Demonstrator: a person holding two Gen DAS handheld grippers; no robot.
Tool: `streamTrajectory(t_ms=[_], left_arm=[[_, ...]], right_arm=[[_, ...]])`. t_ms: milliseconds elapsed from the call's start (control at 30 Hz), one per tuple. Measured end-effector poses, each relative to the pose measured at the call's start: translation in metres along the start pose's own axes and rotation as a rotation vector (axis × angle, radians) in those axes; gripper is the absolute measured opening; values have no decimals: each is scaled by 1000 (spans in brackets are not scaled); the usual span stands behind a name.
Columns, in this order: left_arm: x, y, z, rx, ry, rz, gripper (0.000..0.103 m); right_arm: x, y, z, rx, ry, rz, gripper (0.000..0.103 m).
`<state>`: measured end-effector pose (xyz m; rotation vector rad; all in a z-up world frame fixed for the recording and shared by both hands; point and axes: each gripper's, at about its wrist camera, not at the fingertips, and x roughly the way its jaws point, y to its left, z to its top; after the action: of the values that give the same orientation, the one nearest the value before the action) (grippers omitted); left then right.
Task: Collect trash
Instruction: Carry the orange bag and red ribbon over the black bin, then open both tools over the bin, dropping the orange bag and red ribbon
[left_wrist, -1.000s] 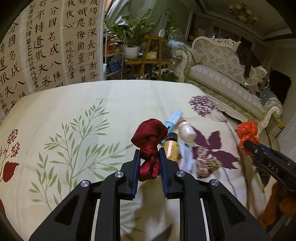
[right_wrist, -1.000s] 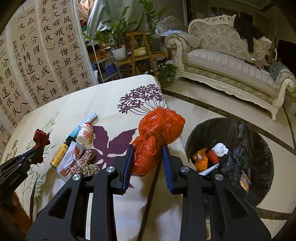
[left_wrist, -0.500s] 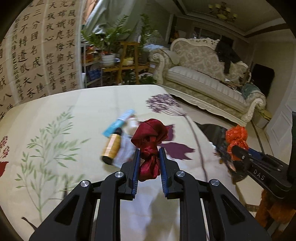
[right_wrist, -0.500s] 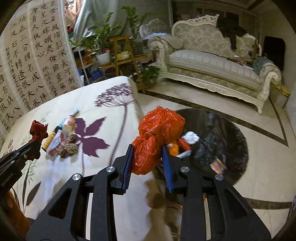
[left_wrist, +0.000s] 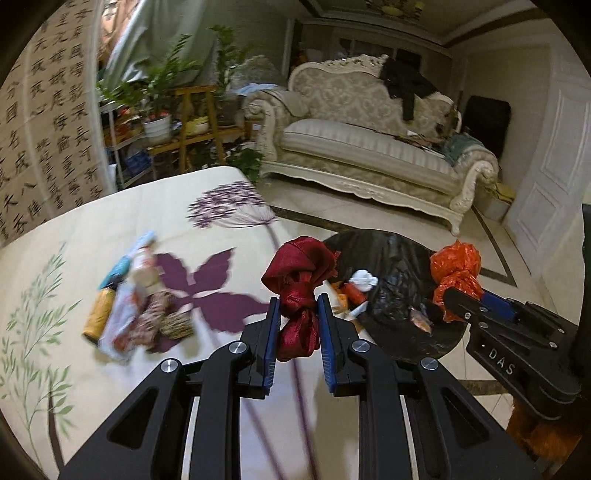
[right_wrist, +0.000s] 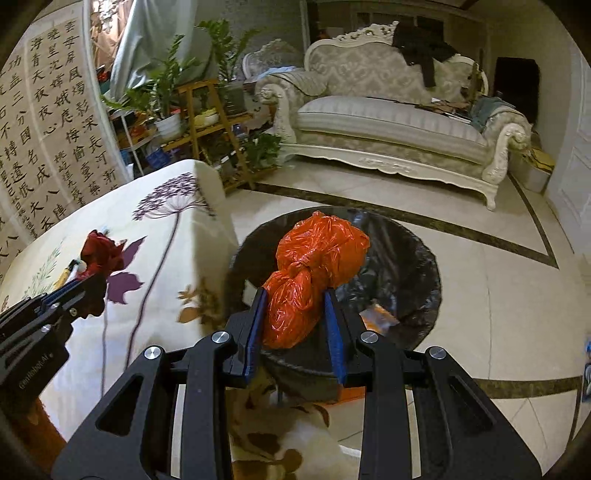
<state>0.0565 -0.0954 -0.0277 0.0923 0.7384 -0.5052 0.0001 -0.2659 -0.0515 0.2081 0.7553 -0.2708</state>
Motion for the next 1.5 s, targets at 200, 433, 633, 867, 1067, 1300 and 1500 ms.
streamTrajectory(t_ms=[200, 433, 633, 867, 1067, 1300, 1500], left_arm=[[27, -28, 8, 45, 27, -15, 21], [54, -48, 22, 87, 38, -9, 21], [73, -59, 29, 123, 44, 1, 21], [91, -68, 30, 156, 86, 0, 33], [86, -64, 34, 143, 45, 27, 58], [72, -53, 34, 113, 23, 56, 69], [48, -31, 29, 75, 4, 88, 72]], right_arm=[[13, -17, 6, 19, 1, -15, 30], [32, -33, 15, 46, 8, -26, 30], [47, -43, 21, 65, 14, -30, 30], [58, -51, 20, 89, 28, -30, 33], [55, -57, 22, 111, 12, -46, 51], [45, -59, 21, 124, -5, -59, 58], [31, -50, 17, 127, -10, -43, 60]])
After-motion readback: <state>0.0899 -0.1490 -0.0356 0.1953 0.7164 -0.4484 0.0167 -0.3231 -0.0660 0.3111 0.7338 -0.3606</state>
